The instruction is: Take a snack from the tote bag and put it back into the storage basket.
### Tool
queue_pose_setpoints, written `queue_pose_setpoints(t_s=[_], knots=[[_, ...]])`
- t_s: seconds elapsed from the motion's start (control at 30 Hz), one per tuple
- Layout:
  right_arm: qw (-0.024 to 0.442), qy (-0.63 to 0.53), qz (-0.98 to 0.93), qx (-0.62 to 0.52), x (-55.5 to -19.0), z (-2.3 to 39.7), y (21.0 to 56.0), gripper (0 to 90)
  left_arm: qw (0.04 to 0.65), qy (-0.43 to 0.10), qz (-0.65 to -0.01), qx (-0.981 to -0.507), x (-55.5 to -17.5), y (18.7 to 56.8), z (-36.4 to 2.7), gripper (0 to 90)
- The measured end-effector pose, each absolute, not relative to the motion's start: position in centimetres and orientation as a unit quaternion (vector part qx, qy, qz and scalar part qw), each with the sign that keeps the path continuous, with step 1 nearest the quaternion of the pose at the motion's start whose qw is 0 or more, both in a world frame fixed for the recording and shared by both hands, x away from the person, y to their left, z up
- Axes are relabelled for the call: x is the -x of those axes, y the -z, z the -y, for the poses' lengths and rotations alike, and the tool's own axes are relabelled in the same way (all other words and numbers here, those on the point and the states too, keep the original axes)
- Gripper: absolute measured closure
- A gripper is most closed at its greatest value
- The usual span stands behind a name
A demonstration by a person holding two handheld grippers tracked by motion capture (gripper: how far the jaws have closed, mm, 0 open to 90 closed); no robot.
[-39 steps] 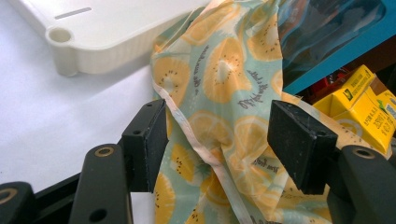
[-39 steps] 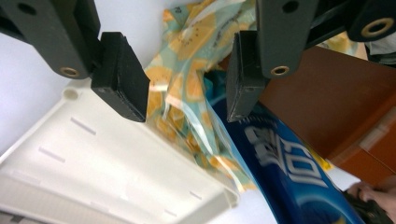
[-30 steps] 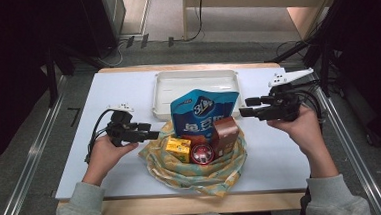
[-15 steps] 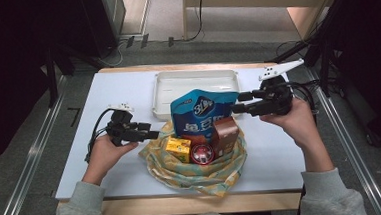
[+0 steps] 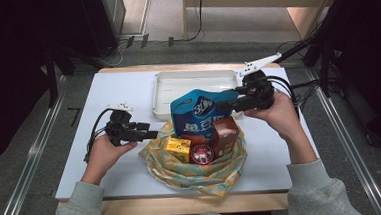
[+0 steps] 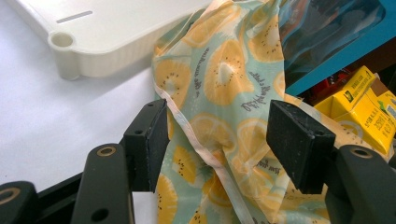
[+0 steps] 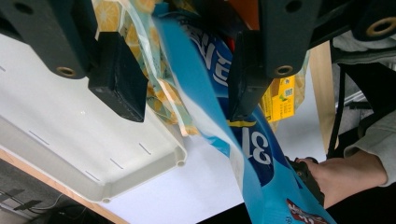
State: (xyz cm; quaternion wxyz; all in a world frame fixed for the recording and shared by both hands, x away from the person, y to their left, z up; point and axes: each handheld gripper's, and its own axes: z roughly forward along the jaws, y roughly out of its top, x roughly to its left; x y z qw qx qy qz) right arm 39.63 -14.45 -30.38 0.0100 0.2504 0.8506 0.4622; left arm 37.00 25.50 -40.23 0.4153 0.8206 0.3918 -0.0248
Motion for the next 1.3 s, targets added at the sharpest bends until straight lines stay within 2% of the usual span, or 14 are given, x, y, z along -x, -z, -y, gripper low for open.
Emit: queue_pose_setpoints(t_s=[0.17, 0.3, 0.4, 0.5, 0.67, 1.3], knots=[[0.004, -0.459, -0.855, -0.241, -40.0, 13.7, 30.6, 50.7, 0.415, 0.024, -0.390, -0.821, -37.0, 40.2, -25.5, 39.4], [-0.005, -0.456, -0.858, -0.236, -40.5, 13.4, 31.3, 57.5, 0.416, 0.025, -0.391, -0.821, -37.0, 40.2, -25.5, 39.6], [-0.010, -0.452, -0.861, -0.233, -40.6, 13.2, 31.8, 63.6, 0.416, 0.025, -0.389, -0.821, -37.1, 40.2, -25.5, 39.6], [-0.015, -0.458, -0.861, -0.222, -40.5, 13.0, 32.1, 75.0, 0.417, 0.023, -0.391, -0.820, -37.1, 40.2, -25.5, 39.6], [-0.003, -0.458, -0.865, -0.207, -40.1, 12.8, 32.1, 85.8, 0.415, 0.024, -0.389, -0.822, -37.1, 40.3, -25.6, 39.8], [0.012, -0.473, -0.850, -0.232, -40.0, 12.6, 31.7, 89.1, 0.410, 0.029, -0.392, -0.823, -37.2, 40.3, -25.6, 39.7]])
